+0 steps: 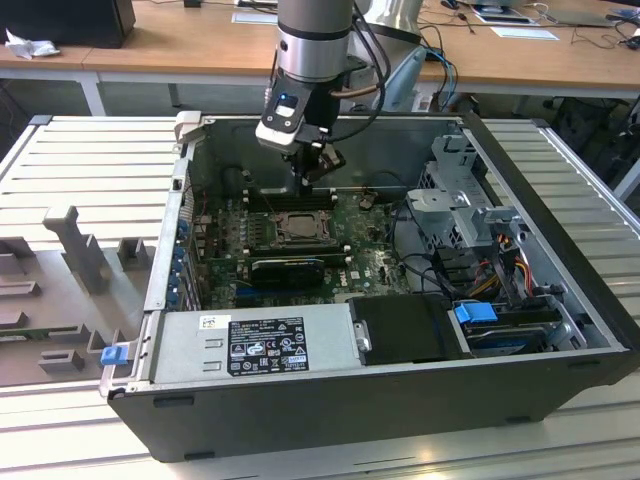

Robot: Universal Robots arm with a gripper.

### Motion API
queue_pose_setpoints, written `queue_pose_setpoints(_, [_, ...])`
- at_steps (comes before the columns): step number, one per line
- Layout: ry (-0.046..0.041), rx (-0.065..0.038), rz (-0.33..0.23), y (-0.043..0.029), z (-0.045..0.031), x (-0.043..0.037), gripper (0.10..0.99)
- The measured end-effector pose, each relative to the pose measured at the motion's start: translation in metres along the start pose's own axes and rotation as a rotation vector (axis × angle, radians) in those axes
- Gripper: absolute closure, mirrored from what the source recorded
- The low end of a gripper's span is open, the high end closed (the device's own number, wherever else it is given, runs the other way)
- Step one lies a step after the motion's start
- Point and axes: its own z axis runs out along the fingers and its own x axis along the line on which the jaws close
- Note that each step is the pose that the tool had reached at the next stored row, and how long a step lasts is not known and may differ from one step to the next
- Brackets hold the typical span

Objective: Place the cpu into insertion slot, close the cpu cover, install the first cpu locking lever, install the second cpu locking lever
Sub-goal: 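Install the first cpu locking lever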

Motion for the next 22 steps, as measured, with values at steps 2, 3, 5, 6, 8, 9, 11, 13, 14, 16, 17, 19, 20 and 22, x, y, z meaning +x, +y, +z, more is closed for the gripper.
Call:
queue_pose_setpoints(2, [-0.0003, 0.0, -0.053, 0.0, 0.0, 0.0, 0.98])
queue_pose_setpoints(3, [-0.0005, 0.001, -0.071, 0.0, 0.0, 0.0, 0.98])
queue_pose_setpoints(5, [-0.0006, 0.001, -0.096, 0.0, 0.0, 0.0, 0.98])
queue_pose_setpoints(6, [-0.0006, 0.001, -0.105, 0.0, 0.0, 0.0, 0.98])
queue_pose_setpoints(8, [-0.0008, 0.001, -0.134, 0.0, 0.0, 0.0, 0.98])
queue_pose_setpoints(9, [-0.0009, 0.001, -0.144, 0.0, 0.0, 0.0, 0.98])
queue_pose_setpoints(11, [-0.001, 0.001, -0.171, 0.0, 0.0, 0.0, 0.98])
queue_pose_setpoints(13, [-0.0011, 0.001, -0.182, 0.0, 0.0, 0.0, 0.98])
queue_pose_setpoints(14, [-0.0012, 0.001, -0.192, 0.0, 0.0, 0.0, 0.98])
queue_pose_setpoints(16, [-0.0012, 0.002, -0.206, 0.0, 0.0, 0.0, 0.98])
queue_pose_setpoints(17, [-0.0013, 0.002, -0.215, 0.0, 0.0, 0.0, 0.98])
queue_pose_setpoints(19, [-0.0014, 0.002, -0.237, 0.0, 0.0, 0.0, 0.98])
queue_pose_setpoints(20, [-0.0014, 0.002, -0.245, 0.0, 0.0, 0.0, 0.98])
queue_pose_setpoints(22, [-0.0016, 0.002, -0.266, 0.0, 0.0, 0.0, 0.98])
